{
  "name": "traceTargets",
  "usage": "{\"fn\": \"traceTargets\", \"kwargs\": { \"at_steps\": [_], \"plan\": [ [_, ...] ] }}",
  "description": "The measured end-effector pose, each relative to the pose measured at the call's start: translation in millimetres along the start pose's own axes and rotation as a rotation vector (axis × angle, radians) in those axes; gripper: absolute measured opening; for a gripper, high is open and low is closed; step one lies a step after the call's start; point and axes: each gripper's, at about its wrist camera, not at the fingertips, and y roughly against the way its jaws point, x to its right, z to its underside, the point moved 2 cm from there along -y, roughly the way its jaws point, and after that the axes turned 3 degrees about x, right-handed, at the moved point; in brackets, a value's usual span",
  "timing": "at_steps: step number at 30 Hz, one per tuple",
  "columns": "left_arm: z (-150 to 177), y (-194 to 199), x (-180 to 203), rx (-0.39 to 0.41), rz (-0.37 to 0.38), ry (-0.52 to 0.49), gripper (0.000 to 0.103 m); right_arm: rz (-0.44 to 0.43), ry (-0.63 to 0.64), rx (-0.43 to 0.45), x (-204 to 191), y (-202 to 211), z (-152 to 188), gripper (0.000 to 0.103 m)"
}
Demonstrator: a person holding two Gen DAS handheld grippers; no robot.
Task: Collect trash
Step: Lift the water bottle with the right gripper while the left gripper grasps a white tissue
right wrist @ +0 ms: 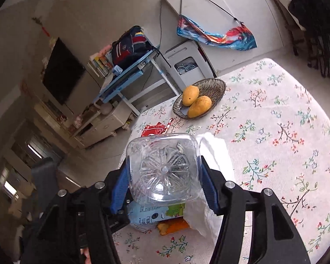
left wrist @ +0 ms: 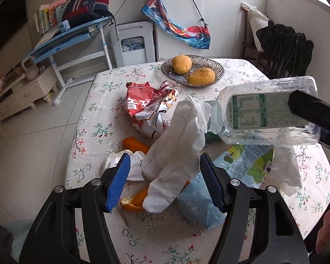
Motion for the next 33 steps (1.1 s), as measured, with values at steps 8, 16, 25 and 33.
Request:
{"fn": "traceTargets", "kwargs": {
  "at_steps": [8, 16, 25, 33],
  "plan": [
    [-8, 7, -15, 0.040, 0.085, 0.079, 0.007, -0.104, -0.201, 0.038, 21, 15, -10, 0.058],
    [1, 68, -51, 0.191, 0.129, 0.206, 0.007, -0.158, -0.195, 0.062, 5, 45, -15, 0.058],
    [33, 105, -67, 0.216, 0.122, 0.237, 0.007, -0.175, -0.142, 0.036, -12, 90, 7, 0.058],
    [13, 57, -49, 0.079, 0.119, 0.131, 0.061, -0.145, -0.140, -0.005, -4, 118, 35, 0.058]
  ]
}}
